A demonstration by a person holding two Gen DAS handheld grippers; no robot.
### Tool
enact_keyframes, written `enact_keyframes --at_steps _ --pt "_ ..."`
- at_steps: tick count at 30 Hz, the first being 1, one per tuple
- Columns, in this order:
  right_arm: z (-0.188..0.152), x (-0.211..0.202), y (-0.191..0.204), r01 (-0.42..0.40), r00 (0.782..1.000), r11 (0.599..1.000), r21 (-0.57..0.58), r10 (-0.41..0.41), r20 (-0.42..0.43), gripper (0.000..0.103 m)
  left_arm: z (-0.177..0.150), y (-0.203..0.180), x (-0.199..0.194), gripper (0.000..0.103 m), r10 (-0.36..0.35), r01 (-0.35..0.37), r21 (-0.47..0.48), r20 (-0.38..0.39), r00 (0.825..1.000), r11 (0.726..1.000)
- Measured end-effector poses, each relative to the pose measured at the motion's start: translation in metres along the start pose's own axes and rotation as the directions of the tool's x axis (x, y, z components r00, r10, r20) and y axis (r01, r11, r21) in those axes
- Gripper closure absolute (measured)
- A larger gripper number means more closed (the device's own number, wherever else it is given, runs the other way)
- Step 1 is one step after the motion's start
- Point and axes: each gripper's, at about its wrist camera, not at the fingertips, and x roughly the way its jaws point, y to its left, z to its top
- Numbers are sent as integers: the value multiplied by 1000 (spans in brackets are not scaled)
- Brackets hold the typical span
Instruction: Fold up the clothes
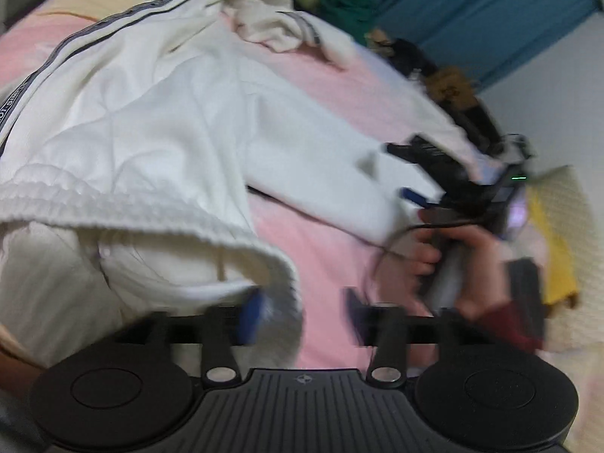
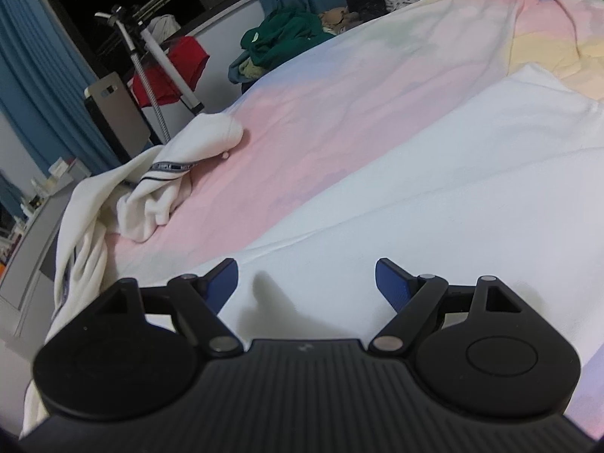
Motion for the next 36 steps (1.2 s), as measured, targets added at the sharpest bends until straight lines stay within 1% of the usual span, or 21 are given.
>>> enact_keyframes --at_steps 4,6,8,9,11,13,15,17,21,22,24,25,26,27,28,29,30,32,33,35,36 --pt "-1 5 1 17 1000 1000 -14 -17 -7 21 10 35 -53 15 -15 31 -156 106 994 987" --pt "-2 6 1 25 1000 1000 -18 -25 -12 21 15 54 -80 9 -12 51 -236 162 987 970" --pt "-2 7 3 33 999 999 -26 -33 -12 21 20 73 -107 9 -5 74 -313 218 976 947" --pt "-2 7 3 36 999 999 -29 -36 -10 21 24 88 -114 9 16 72 -370 229 973 926" --pt "-3 7 4 42 999 999 -34 -42 -7 21 30 120 -122 9 80 44 -500 223 972 865" --pt "-3 7 5 52 999 998 -41 -53 -5 21 30 147 -118 9 116 15 -615 172 978 788" --pt "-3 8 6 63 998 997 -46 -63 -3 21 31 167 -104 10 104 7 -693 118 988 721" --pt "-3 9 5 71 997 996 -45 -71 -3 22 35 175 -93 12 59 52 -728 127 990 683" --pt "-4 11 4 78 997 996 -40 -78 -8 22 43 163 -77 12 26 108 -732 169 985 672" --pt "-4 11 4 78 997 996 -40 -79 -9 22 45 161 -70 13 26 122 -736 186 982 666" --pt "-4 12 4 77 997 996 -39 -77 -9 22 48 168 -61 19 79 104 -766 198 977 634" --pt "-4 12 3 76 997 996 -36 -76 -9 22 50 173 -57 33 109 93 -783 201 973 616" --pt "-4 12 2 75 997 997 -35 -76 -10 22 51 177 -52 39 139 82 -798 204 969 597" --pt "-4 13 1 76 997 997 -33 -76 -9 22 54 181 -50 49 179 65 -808 207 962 585" --pt "-4 13 0 77 997 997 -31 -77 -8 22 58 182 -50 68 221 41 -809 209 952 586" --pt "-4 13 0 79 997 996 -28 -79 -6 22 62 182 -50 77 263 16 -807 211 942 590" --pt "-3 13 -1 80 997 996 -26 -80 -4 22 68 181 -54 90 293 -8 -796 213 932 606" --pt "-3 13 -2 84 997 996 -22 -84 -1 22 82 176 -64 91 344 -57 -765 220 913 642" --pt "-2 13 -3 85 996 996 -19 -85 1 22 91 173 -73 92 372 -75 -745 241 896 663" --pt "-2 13 -4 88 996 996 -15 -88 4 22 111 167 -93 94 427 -108 -702 297 854 704" --pt "-1 13 -4 90 996 996 -13 -90 6 22 122 165 -104 95 453 -120 -682 333 827 721"
